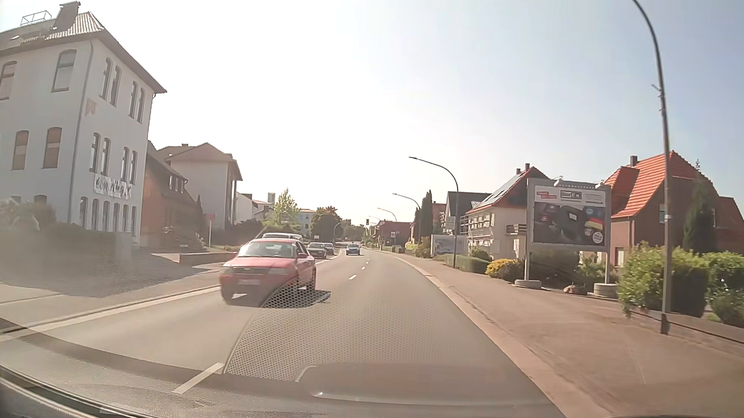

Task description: Follow the waypoints while adhering to traffic rules and regulations

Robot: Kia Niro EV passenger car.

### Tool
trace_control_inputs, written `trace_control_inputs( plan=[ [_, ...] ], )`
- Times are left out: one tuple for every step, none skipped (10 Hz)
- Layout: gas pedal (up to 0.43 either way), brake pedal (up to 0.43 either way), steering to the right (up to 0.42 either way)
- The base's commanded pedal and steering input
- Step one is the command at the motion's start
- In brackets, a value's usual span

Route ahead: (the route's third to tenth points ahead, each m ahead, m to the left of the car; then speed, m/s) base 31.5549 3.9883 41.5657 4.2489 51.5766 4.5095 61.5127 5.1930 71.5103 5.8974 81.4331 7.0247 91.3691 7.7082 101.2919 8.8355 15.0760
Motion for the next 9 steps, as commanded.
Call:
trace_control_inputs(
  plan=[
    [0.157, 0.0, -0.002],
    [0.157, 0.0, -0.002],
    [0.157, 0.0, -0.002],
    [0.157, 0.0, -0.002],
    [0.157, 0.0, -0.002],
    [0.157, 0.0, -0.003],
    [0.169, 0.0, -0.003],
    [0.169, 0.0, -0.003],
    [0.169, 0.0, -0.004]
  ],
)
